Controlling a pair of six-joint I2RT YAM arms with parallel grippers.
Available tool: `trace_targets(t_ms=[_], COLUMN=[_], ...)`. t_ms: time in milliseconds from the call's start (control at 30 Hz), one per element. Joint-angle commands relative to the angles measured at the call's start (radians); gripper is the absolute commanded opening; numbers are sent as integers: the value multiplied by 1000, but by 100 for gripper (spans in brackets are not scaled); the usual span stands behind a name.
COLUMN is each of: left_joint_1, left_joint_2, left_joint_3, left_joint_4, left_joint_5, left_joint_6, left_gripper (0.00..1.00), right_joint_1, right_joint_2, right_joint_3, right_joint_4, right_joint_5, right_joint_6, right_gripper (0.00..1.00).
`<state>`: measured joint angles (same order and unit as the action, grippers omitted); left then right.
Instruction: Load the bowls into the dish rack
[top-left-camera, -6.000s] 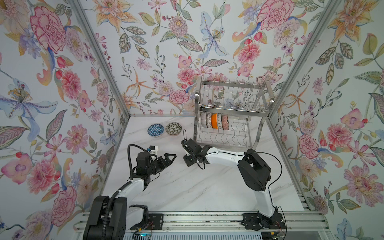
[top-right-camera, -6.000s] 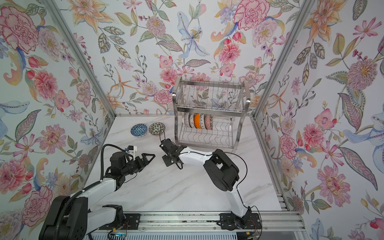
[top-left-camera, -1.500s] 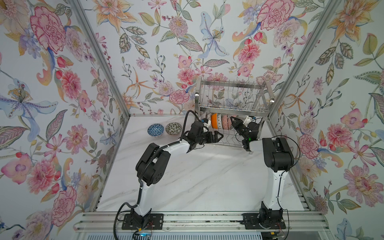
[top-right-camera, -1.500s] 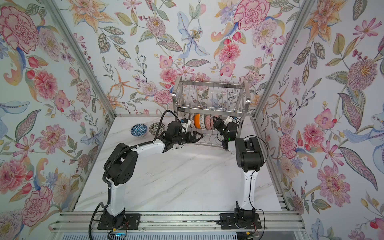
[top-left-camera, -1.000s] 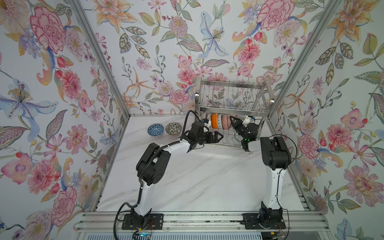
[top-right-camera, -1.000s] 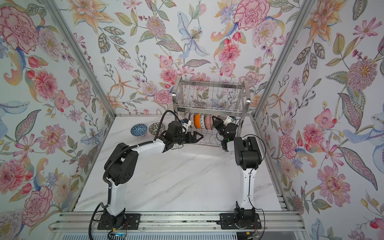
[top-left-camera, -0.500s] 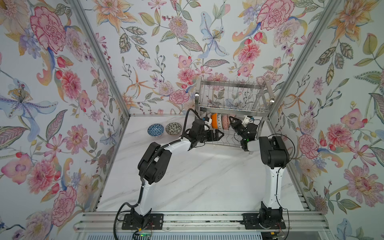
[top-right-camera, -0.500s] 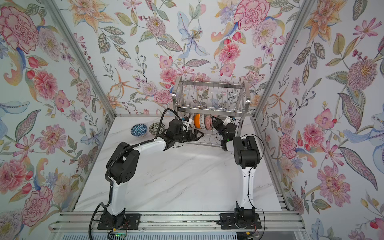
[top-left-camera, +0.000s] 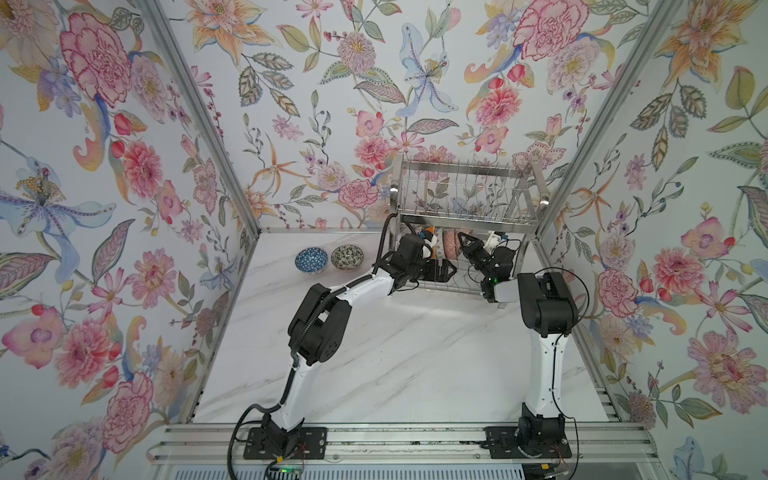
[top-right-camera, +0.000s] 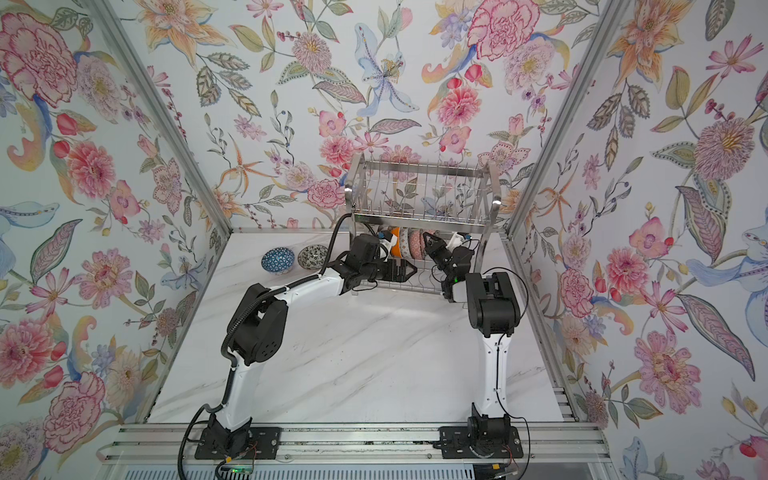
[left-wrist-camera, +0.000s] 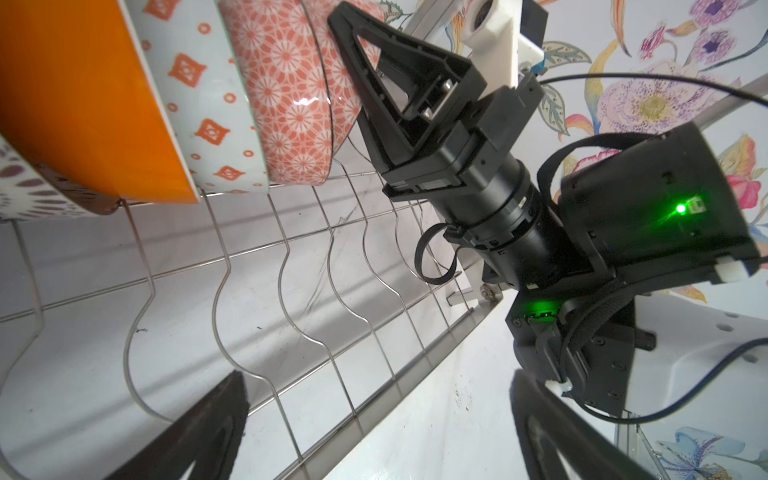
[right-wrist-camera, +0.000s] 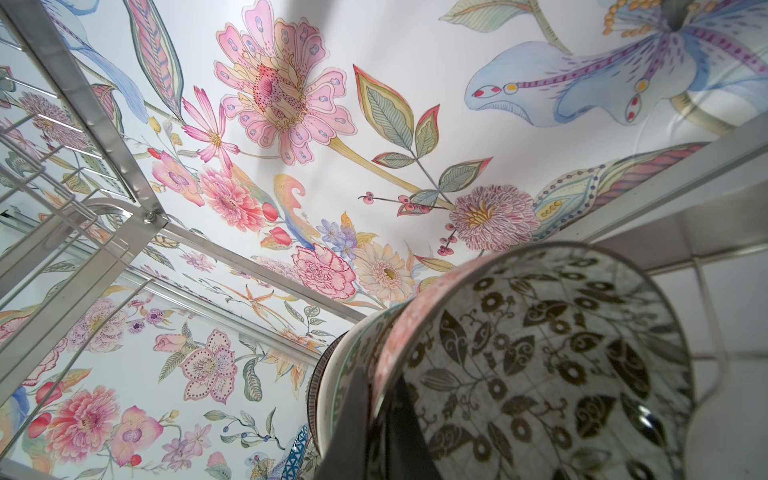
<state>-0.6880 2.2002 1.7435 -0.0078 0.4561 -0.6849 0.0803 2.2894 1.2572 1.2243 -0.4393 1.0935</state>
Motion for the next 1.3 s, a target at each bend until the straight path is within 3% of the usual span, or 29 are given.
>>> trace_targets(t_ms=[0,633,1267], left_joint_1=[-16,-74,-88], left_joint_2=[27,34,14], left_joint_3=[57,97,99], left_joint_4=[-79,-159,-166], left_joint_5=[-42,-122,-127], left_joint_6=[72,175,180], left_gripper=[99,99,99], right_joint_1=[-36,-30,-15], right_joint_2=[-7,-108,-171], right_joint_3=[-2,-24,5], right_joint_4=[48,-183,-350], right_joint_5=[-22,1,8], right_joint_6=[2,-176,-289], right_gripper=[4,9,24])
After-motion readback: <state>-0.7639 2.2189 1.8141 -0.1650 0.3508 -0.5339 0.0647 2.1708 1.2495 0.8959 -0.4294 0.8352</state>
